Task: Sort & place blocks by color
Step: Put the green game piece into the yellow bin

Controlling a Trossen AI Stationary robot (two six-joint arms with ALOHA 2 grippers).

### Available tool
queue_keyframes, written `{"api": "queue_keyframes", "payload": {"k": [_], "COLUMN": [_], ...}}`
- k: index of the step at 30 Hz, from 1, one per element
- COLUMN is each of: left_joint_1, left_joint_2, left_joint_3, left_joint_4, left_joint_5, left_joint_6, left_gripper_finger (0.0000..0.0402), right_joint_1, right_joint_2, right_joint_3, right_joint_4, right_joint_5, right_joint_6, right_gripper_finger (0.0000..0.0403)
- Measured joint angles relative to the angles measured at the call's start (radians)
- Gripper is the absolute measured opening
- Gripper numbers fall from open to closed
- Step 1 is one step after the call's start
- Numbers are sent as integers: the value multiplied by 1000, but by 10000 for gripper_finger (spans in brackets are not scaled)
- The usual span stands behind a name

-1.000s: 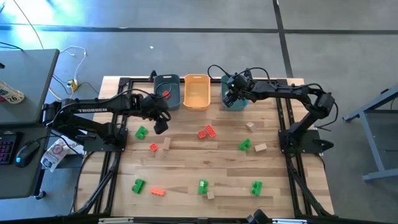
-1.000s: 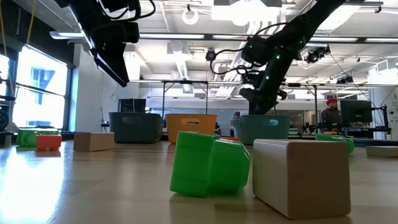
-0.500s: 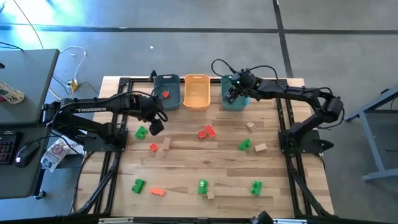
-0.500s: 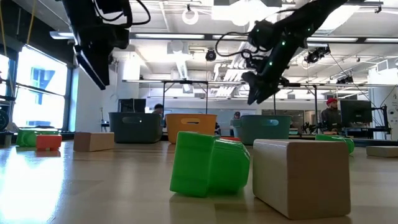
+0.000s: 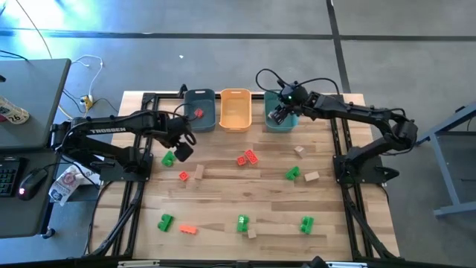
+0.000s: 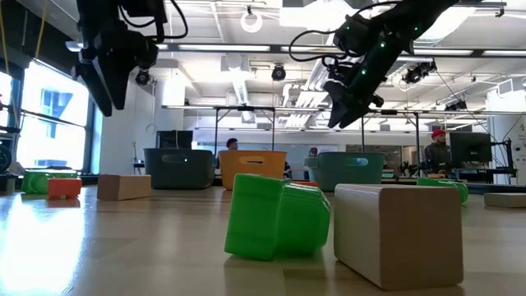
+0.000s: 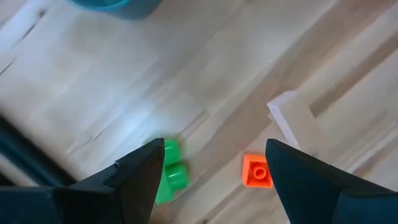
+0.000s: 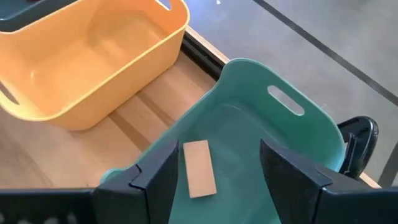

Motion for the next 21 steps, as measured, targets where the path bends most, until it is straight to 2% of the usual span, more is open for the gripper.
{"api": "queue_keyframes", "payload": {"k": [4,13,21], "left_joint_1": [-19,-79,-85], "left_joint_2": [0,0,0], "left_joint_3": [-3,-103,-173], "left_joint_4": [-27,-31,-31], "left_joint_5": [-47,-49,-56], "left_joint_6": [-79,-227,-301], "left_gripper_finger": [267,267,267], "right_joint_1": [0,11,11], "right_joint_2": [0,0,0], "right_joint_3": [0,0,0], "right_joint_4": [-5,-4,-4], "right_joint_5": [-1,-9,-13], "right_joint_6": [-6,-34,-35], "right_gripper_finger": [209,209,209]}}
